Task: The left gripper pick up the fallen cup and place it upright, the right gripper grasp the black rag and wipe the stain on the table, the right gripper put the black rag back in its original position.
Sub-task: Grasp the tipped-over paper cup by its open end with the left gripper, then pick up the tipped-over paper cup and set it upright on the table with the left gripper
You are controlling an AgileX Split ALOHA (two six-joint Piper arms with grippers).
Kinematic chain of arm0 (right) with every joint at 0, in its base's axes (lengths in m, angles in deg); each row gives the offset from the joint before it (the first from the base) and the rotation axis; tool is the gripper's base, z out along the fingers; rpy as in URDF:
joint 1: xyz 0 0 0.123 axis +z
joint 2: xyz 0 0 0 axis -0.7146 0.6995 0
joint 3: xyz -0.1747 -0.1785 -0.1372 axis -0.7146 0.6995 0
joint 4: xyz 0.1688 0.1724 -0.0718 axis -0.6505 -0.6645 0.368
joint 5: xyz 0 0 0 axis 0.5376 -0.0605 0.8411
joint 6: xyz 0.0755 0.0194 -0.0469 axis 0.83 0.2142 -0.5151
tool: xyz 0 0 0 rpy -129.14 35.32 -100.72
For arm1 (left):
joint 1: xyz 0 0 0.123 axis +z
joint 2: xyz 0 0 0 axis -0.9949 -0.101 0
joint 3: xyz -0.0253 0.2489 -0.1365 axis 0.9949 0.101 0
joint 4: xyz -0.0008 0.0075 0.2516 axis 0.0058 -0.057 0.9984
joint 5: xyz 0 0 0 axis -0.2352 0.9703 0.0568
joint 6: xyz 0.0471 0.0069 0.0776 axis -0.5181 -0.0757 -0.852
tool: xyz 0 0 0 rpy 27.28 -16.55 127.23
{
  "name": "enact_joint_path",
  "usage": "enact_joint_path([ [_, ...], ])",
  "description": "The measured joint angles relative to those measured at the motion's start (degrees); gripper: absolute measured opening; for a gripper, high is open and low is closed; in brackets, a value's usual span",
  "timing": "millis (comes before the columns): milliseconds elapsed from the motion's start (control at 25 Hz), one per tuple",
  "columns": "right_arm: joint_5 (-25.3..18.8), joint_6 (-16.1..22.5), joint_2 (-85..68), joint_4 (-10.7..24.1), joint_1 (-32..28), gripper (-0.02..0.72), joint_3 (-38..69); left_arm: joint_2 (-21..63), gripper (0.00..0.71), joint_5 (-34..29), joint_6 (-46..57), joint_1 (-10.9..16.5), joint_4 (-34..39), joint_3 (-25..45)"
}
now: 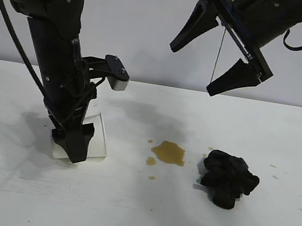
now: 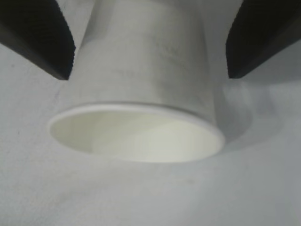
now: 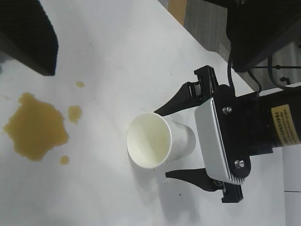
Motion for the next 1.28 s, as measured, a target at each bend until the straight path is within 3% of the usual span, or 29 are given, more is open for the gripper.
enact_joint_path([
  [80, 0.0, 0.0, 0.0, 0.0, 0.0, 0.694, 0.0, 0.0, 0.48, 0.0, 0.0, 0.0, 0.0, 0.0],
  [200, 0.0, -0.08, 0.0, 0.0, 0.0, 0.694, 0.0, 0.0, 0.44, 0.06, 0.0, 0.0, 0.0, 0.0],
  [640, 0.0, -0.08, 0.0, 0.0, 0.0, 0.694, 0.0, 0.58, 0.428, 0.06, 0.0, 0.0, 0.0, 0.0],
  [800, 0.0, -0.08, 0.0, 0.07, 0.0, 0.694, 0.0, 4.1, 0.428, 0.18, 0.0, 1.39, -1.92, 0.0],
  [960, 0.0, -0.08, 0.0, 0.08, 0.0, 0.694, 0.0, 8.3, 0.428, 1.0, -1.78, 5.78, -11.4, 0.0],
  [1160, 0.0, -0.08, 0.0, 0.08, 0.0, 0.694, 0.0, 10.42, 0.428, 0.49, -11.42, 13.18, -32.9, 0.0],
  [1280, 0.0, -0.08, 0.0, 0.13, 0.0, 0.694, 0.0, 10.43, 0.428, -2.63, -19.28, 16.21, -44.78, 0.48],
])
